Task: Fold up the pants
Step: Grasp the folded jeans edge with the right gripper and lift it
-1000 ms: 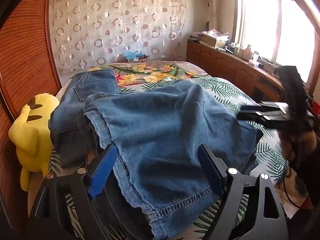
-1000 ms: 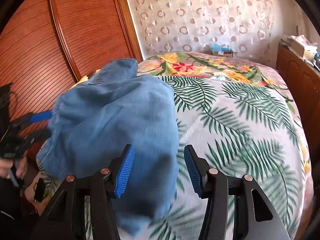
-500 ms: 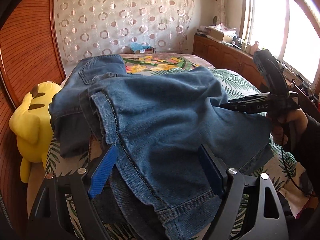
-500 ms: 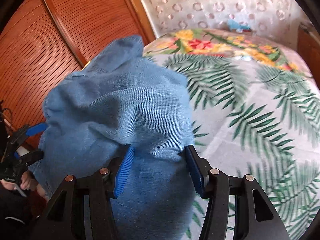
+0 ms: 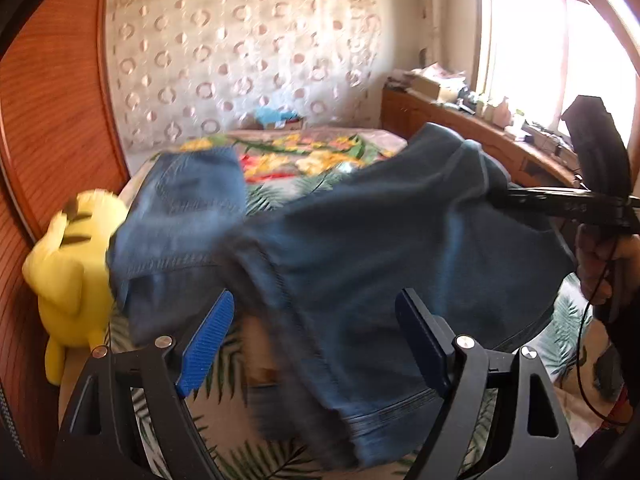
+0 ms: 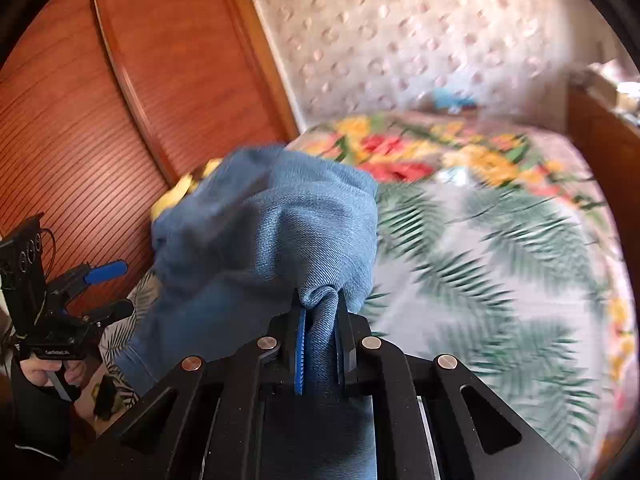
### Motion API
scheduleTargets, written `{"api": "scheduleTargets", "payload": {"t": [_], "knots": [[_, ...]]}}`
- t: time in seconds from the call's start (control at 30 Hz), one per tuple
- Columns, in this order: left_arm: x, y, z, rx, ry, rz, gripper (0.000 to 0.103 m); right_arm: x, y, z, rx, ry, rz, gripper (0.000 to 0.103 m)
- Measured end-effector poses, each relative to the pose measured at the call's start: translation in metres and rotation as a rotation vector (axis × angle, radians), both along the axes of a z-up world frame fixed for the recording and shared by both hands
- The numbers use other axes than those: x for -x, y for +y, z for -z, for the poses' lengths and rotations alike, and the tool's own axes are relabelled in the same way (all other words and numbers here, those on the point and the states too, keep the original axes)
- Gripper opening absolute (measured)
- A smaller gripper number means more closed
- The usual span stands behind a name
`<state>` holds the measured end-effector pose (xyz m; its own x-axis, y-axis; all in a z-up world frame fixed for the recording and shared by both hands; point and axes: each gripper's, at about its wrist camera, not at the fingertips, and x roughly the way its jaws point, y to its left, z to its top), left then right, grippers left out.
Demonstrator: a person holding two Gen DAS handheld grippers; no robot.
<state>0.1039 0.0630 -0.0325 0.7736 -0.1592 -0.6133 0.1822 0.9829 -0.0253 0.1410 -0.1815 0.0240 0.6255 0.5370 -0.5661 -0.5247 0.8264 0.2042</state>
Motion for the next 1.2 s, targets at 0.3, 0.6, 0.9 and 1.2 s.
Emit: {"api": "scheduleTargets", "payload": {"t": [0.3, 0.6, 0.9, 1.2], "knots": [[-0.021, -0.054, -0.006, -0.007, -0.004, 0.101, 0.084, 0.013, -0.128, 0.030, 0.123, 0.064, 0.282, 0.017], [-0.035, -0.110, 0.007, -0.007, 0.051, 0.177, 0.083, 0.034, -0.155, 0.058, 0.095, 0.043, 0.298, 0.050], [-0.040, -0.166, 0.027, -0.036, 0.098, 0.253, 0.083, 0.040, -0.168, 0.088, 0.073, 0.077, 0.328, 0.062], [-0.051, -0.162, 0.056, -0.083, 0.146, 0.224, 0.084, 0.029, -0.176, 0.111, -0.017, 0.100, 0.321, 0.044]]}}
